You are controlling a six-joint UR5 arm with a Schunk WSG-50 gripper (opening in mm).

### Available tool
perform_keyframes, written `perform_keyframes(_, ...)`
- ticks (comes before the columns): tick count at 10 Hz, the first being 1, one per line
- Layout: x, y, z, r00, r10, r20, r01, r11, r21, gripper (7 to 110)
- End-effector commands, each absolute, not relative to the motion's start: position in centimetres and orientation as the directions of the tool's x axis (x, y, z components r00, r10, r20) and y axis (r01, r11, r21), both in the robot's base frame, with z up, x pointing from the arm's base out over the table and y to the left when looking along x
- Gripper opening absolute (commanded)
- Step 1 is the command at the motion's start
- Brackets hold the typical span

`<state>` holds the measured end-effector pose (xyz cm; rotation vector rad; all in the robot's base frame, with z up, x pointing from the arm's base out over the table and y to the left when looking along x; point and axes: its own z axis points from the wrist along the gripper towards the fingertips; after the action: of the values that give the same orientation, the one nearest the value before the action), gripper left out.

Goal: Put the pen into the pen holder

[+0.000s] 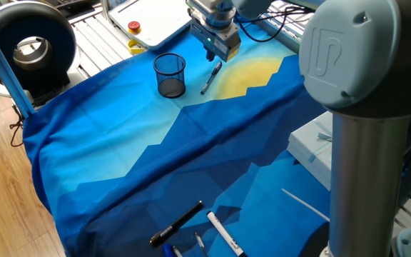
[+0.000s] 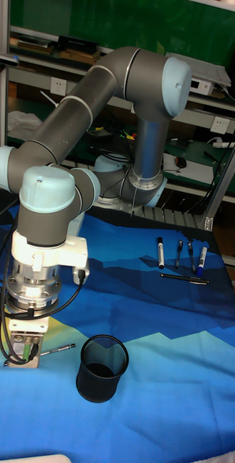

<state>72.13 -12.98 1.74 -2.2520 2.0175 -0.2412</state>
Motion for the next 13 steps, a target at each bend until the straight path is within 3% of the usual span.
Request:
perform_keyframes(1,72.2,-13.5,1.8,0.091,-0.994,0.057,-0.977,-0.100,-0.187,44)
perform_keyframes(4,73.2,-14.9,1.8,0.120,-0.987,0.106,-0.968,-0.140,-0.209,44)
perform_keyframes(5,73.2,-14.8,1.8,0.138,-0.985,0.101,-0.965,-0.156,-0.209,66)
perform_keyframes(10,71.6,-12.3,0.2,0.232,-0.973,0.009,-0.956,-0.230,-0.182,66)
perform_keyframes(13,69.7,-14.4,-1.1,0.249,-0.967,0.058,-0.956,-0.255,-0.144,66)
